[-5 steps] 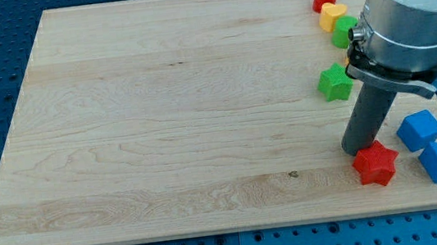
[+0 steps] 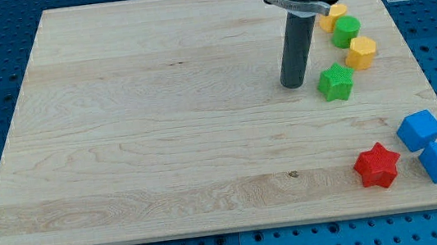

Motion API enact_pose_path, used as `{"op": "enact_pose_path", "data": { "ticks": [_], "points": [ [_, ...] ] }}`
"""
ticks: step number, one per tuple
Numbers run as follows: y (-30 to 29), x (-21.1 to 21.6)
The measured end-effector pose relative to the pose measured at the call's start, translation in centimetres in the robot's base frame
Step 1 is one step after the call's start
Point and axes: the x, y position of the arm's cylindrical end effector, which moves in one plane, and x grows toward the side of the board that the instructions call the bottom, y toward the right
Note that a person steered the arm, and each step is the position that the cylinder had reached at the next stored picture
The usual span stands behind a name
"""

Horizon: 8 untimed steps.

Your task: Push the green star to the top left of the red star

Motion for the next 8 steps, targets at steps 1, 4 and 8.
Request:
{"op": "enact_pose_path", "data": {
  "ticks": [1,4,8],
  "points": [
    [1.1,-2.6],
    [4.6,-3.4],
    [6.3,1.0]
  ]
}}
